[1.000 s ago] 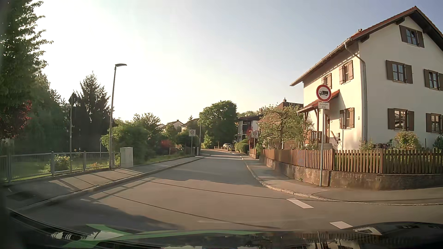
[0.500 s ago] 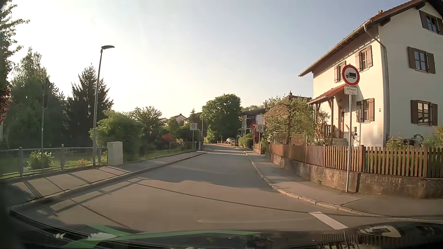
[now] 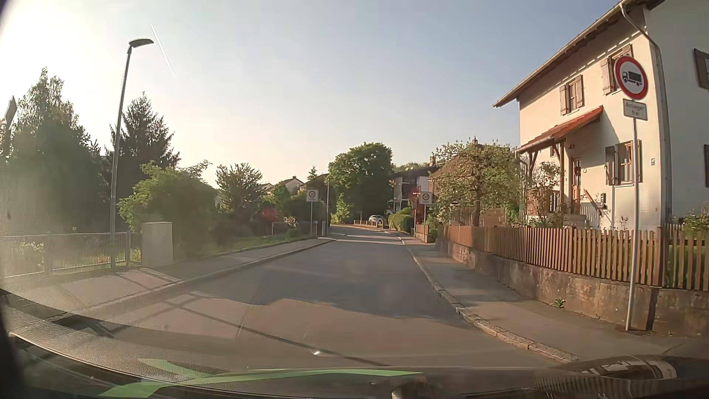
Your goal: Follow the waypoints while adhering to traffic rules and regulations
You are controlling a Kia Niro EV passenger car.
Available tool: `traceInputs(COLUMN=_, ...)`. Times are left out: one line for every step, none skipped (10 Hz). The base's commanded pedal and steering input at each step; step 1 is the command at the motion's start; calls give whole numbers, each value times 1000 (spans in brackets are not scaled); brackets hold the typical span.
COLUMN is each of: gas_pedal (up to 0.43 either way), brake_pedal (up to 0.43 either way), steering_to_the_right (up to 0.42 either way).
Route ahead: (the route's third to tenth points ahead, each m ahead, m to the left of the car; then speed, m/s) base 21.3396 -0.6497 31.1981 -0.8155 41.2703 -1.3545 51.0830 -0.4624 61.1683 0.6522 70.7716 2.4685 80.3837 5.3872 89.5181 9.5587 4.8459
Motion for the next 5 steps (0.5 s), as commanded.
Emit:
traceInputs(gas_pedal=110, brake_pedal=0, steering_to_the_right=-28)
traceInputs(gas_pedal=110, brake_pedal=0, steering_to_the_right=-22)
traceInputs(gas_pedal=110, brake_pedal=0, steering_to_the_right=-16)
traceInputs(gas_pedal=98, brake_pedal=0, steering_to_the_right=-12)
traceInputs(gas_pedal=98, brake_pedal=0, steering_to_the_right=-10)
